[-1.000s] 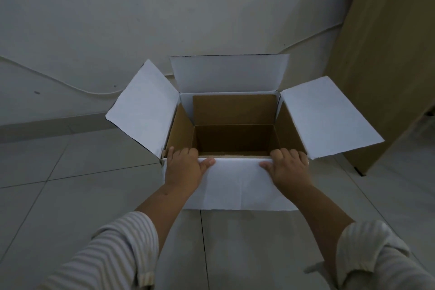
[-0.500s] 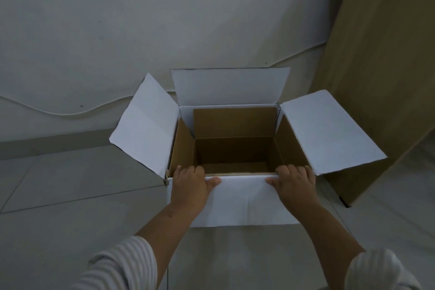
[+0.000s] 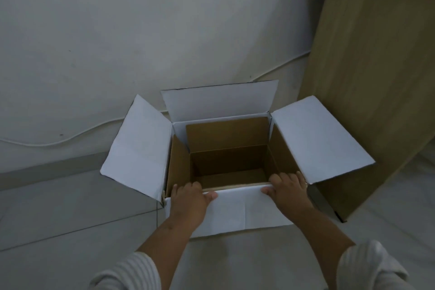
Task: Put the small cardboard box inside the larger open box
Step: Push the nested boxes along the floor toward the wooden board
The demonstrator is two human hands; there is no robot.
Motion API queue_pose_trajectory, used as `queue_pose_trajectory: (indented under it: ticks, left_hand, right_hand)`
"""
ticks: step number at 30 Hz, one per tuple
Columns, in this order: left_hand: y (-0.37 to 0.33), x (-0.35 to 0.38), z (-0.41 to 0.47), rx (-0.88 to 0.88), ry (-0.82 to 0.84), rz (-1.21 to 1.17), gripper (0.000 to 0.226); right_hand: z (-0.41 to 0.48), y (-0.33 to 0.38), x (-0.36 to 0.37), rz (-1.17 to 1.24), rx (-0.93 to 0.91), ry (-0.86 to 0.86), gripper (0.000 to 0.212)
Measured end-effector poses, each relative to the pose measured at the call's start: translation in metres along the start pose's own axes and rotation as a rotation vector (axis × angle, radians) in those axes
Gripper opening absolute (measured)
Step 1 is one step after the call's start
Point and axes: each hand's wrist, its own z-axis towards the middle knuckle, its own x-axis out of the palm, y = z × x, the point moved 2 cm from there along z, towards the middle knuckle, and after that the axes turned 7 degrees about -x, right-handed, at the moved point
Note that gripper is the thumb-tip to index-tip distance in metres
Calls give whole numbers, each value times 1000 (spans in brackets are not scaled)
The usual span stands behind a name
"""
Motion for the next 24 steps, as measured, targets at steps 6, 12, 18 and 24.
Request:
queue_pose_trajectory:
  ticks: [6, 12, 18, 24]
  left_hand:
    - [-10, 2, 14, 47, -22, -40, 50]
    - [-10, 1, 23, 54, -38, -37, 49]
    - [-18, 7, 25, 33, -92, -28, 47]
    - [-41, 11, 34, 3, -125, -5, 48]
  right_hand:
    - [15, -7, -8, -83, 19, 52, 33]
    - [19, -5, -8, -105, 47, 73, 31]
    - [26, -24, 4, -89, -11, -84, 28]
    - [42, -50, 6, -147, -92, -156, 39]
